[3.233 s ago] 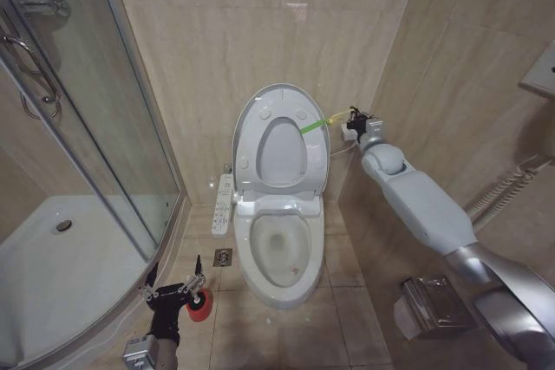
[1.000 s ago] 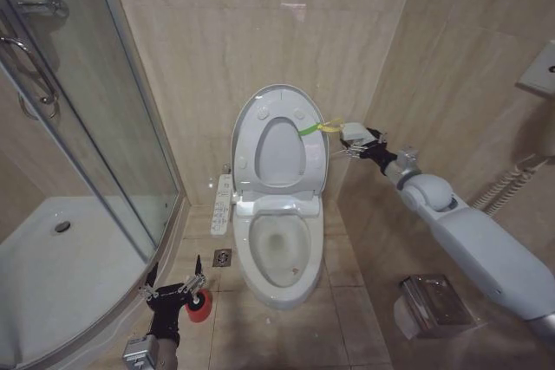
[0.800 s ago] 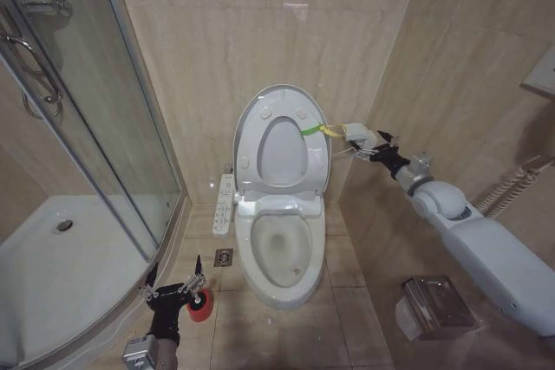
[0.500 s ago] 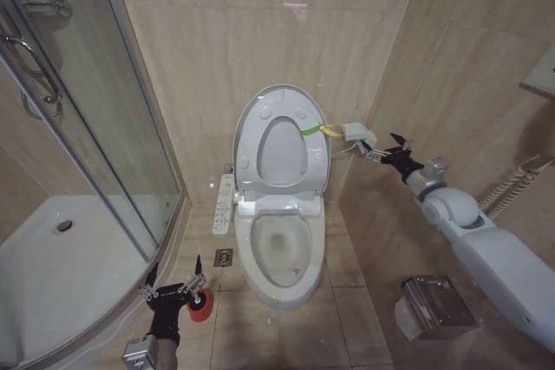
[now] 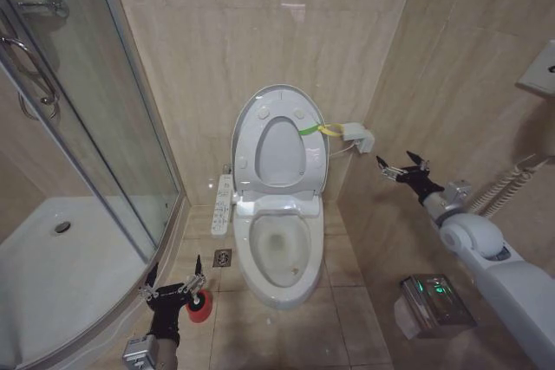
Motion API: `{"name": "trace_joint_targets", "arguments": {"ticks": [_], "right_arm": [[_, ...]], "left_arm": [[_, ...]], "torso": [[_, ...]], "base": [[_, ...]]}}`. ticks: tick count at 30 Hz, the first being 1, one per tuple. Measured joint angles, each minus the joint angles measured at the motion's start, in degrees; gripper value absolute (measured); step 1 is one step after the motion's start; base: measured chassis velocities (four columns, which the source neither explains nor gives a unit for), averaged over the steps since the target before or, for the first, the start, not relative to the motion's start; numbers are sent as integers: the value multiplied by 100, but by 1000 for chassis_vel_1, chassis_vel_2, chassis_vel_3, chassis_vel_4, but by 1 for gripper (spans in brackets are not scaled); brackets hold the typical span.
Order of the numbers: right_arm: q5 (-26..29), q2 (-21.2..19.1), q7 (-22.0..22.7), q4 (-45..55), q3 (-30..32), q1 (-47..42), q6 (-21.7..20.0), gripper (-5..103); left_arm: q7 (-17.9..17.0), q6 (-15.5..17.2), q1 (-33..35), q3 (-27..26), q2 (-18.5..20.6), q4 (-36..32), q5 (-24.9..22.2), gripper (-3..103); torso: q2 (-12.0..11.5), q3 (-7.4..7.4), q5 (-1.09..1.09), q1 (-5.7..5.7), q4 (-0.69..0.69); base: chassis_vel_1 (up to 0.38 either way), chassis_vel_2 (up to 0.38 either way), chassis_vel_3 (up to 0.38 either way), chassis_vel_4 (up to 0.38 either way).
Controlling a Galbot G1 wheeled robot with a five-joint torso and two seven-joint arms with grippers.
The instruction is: Open the toilet lid, clean the toilet bowl with a toilet brush, close the toilet lid, and flush.
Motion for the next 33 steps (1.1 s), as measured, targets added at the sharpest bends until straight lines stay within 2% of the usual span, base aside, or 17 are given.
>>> {"name": "trace_joint_targets", "arguments": {"ticks": [6, 7, 14, 15, 21, 22, 33], "right_arm": [[-11, 158, 67, 355, 251, -442, -1, 97], [-39, 216, 71, 419, 300, -555, -1, 70], [-185, 432, 77, 744, 466, -1150, 9, 70], [-210, 475, 79, 804, 491, -1254, 10, 89], [-319, 761, 106, 970, 608, -1542, 77, 89], [-336, 798, 106, 987, 615, -1575, 91, 97], [-526, 1088, 136, 1023, 525, -1698, 167, 97]], "left_arm": [[0, 0, 0, 1, 0, 0, 0, 100], [0, 0, 0, 0, 0, 0, 0, 100], [0, 0, 0, 0, 0, 0, 0, 100], [0, 0, 0, 1, 0, 0, 0, 100], [0, 0, 0, 0, 0, 0, 0, 100], [0, 0, 0, 0, 0, 0, 0, 100], [0, 0, 0, 1, 0, 0, 0, 100]], "torso": [[0, 0, -1, 0, -1], [0, 0, 0, 0, 0], [0, 0, 0, 0, 1], [0, 0, -1, 0, 1], [0, 0, -1, 0, 2], [0, 0, -1, 0, 3], [0, 0, 0, 1, 3]], "base": [[0, 0, 0, 0], [0, 0, 0, 0], [0, 0, 0, 0], [0, 0, 0, 0], [0, 0, 0, 0], [0, 0, 0, 0], [0, 0, 0, 0]]}}
